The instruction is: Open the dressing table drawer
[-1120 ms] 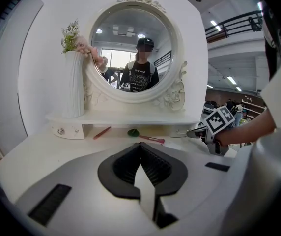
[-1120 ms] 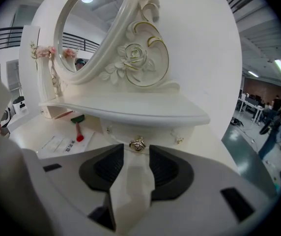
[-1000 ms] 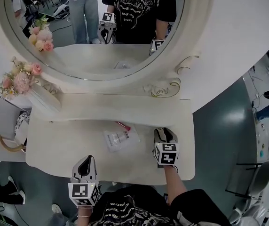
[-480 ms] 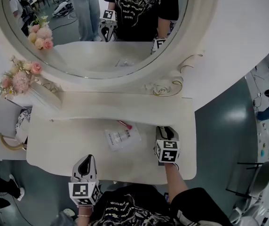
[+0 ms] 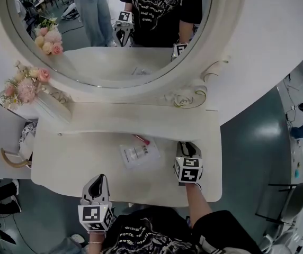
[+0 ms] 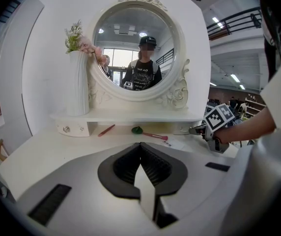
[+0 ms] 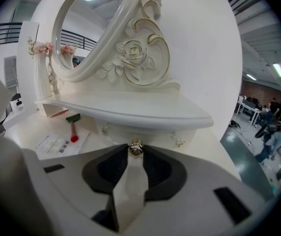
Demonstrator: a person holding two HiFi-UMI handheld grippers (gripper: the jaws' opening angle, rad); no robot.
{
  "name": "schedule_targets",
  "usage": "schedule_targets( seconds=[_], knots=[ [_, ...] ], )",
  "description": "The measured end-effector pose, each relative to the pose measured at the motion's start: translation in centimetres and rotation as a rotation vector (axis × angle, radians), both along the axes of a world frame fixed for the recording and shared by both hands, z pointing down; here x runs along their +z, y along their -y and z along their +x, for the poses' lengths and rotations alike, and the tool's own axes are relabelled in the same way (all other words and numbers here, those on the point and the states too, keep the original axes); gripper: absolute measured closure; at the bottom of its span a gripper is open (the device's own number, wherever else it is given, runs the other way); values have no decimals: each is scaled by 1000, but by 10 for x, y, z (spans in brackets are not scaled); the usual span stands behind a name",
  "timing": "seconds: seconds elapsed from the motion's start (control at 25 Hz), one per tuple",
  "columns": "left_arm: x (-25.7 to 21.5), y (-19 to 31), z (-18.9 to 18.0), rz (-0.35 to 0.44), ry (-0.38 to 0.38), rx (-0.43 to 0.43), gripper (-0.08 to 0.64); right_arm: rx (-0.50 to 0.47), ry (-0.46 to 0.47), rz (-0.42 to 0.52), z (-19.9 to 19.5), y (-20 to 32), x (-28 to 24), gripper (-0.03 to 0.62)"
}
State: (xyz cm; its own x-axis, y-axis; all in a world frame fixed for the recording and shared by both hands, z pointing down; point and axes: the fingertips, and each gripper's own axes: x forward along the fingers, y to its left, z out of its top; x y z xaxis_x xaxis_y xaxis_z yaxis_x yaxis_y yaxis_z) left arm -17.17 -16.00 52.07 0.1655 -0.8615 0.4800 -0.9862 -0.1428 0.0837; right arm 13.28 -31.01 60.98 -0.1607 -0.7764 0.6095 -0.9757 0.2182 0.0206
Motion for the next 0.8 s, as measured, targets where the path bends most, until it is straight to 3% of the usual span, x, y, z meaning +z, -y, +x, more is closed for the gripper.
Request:
schedule_targets(
  seconds=[0.8],
  knots=[
    [0,-10,-1,15,-16,-8,545,4,-14,4,-1,-12,1,491]
  ],
)
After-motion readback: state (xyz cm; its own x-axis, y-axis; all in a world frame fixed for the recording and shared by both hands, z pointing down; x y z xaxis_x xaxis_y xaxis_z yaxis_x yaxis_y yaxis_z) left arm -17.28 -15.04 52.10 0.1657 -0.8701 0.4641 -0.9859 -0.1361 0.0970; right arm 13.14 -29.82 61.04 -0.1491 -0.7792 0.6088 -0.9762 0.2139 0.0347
